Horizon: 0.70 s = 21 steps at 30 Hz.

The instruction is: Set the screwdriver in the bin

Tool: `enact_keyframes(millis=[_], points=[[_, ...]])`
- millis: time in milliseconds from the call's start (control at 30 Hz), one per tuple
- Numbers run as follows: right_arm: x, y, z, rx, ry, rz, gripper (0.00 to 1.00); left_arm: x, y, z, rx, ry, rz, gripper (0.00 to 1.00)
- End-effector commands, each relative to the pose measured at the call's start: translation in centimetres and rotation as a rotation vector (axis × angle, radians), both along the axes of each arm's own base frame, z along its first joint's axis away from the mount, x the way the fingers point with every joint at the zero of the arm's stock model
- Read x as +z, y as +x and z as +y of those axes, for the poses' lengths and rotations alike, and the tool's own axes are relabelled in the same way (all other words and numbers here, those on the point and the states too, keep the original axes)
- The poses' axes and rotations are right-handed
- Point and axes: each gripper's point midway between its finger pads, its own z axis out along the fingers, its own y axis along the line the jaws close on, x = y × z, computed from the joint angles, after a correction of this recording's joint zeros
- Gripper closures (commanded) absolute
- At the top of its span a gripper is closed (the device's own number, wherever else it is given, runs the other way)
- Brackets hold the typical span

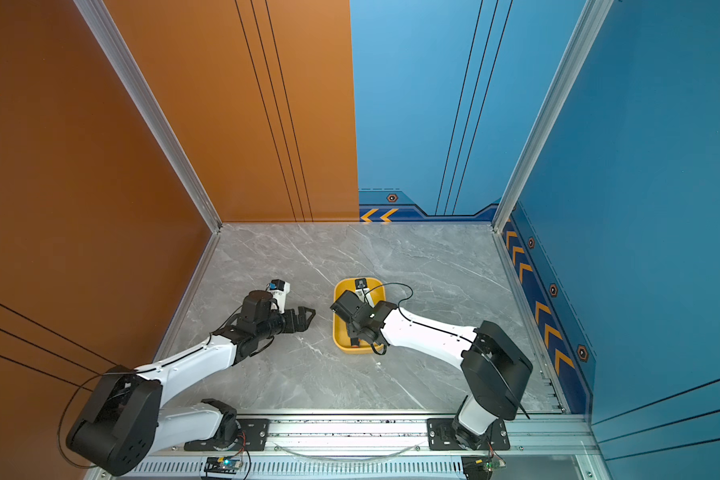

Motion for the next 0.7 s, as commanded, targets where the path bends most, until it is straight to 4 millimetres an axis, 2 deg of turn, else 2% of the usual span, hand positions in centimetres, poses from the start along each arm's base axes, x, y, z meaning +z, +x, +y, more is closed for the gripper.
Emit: enact_keyframes(millis=[0,100,167,267,333,533,667], points=[[2.3,0.7,-4.2,0.038,-0.091,-0.041,0.27,2.2,0.7,0.7,-0.013,0.085,-0.06,0.02],[3.6,1.5,-7.8,0.015,-0.074,-0.058,0.27,3.7,1.4,1.2,-0.014,0.131,-0.1,0.02],[4.6,2.4,-11.4,-0.052,-0.059,-0.083,0.26,4.8,1.9,1.5,-0.016,0.161,-0.128,0.02],[5.9,3.3,-15.5,-0.129,-0.025,-0.138,0.27,6.2,2.7,1.9,-0.013,0.199,-0.167,0.02],[6.4,3.7,-17.6,-0.171,0.0,-0.181,0.27,7.2,3.3,2.1,-0.01,0.219,-0.199,0.02],[6.6,4.9,-22.9,-0.316,0.073,-0.274,0.27,9.5,4.6,3.5,0.017,0.321,-0.325,0.02],[5.5,5.6,-25.2,-0.381,0.1,-0.311,0.26,10.1,5.5,5.4,0.07,0.377,-0.397,0.02]])
